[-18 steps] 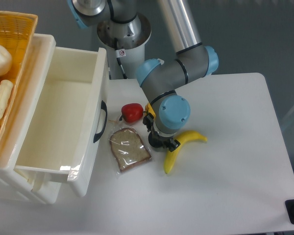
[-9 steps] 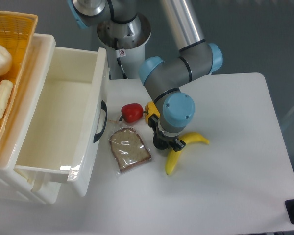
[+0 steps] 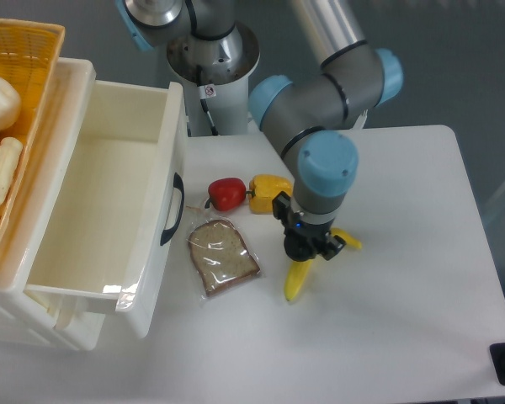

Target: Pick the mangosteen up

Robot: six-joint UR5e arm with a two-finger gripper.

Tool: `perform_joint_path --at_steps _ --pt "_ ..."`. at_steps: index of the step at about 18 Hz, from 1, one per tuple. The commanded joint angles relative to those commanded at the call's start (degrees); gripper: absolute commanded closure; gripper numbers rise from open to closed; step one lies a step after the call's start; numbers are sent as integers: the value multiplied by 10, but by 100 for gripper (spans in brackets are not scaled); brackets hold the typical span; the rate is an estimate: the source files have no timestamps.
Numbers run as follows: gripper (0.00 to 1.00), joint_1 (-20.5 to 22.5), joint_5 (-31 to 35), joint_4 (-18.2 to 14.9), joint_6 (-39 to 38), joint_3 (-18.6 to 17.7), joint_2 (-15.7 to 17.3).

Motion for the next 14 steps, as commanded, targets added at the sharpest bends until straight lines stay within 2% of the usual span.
perform_joint_path --at_steps 5,9,11,14 --pt "93 10 6 0 9 37 -4" --pt "90 11 11 -10 76 76 -11" --pt "91 15 7 -28 76 80 -9" --pt "91 18 9 -29 75 81 -5"
